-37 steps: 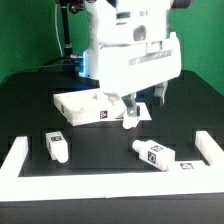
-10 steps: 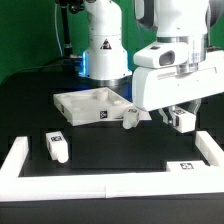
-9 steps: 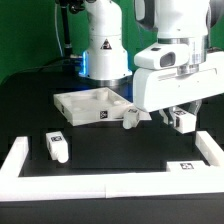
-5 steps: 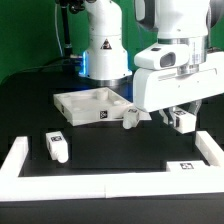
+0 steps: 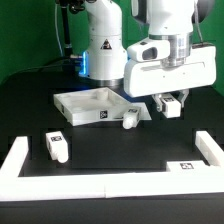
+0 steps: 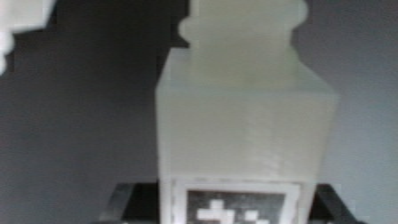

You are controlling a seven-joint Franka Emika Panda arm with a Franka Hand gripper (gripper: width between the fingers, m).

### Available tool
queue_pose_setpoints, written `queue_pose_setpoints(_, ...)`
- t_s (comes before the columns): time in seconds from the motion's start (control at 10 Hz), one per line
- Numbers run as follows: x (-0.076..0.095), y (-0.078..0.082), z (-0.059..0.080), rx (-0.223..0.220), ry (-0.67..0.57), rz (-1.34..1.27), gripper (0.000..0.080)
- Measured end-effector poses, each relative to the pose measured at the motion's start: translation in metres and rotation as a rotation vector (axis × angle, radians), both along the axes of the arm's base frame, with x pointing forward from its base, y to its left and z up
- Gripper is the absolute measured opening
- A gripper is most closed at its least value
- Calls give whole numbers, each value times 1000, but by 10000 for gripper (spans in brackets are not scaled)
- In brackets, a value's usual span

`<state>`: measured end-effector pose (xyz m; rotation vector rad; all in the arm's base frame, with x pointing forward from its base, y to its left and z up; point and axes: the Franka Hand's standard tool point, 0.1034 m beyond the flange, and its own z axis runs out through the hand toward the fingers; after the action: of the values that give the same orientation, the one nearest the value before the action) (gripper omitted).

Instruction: Assemble one leg

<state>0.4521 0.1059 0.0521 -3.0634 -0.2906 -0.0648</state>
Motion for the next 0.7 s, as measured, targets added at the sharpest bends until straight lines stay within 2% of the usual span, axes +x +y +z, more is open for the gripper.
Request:
queue_pose_setpoints(0.3,-1,0,-1,0,2,-2,284)
queue_pose_setpoints(0.5,-23,-4,-15,-1,32,-95,284)
queue_pose_setpoints(0.7,-46,6,-35,-2,34,-122,284)
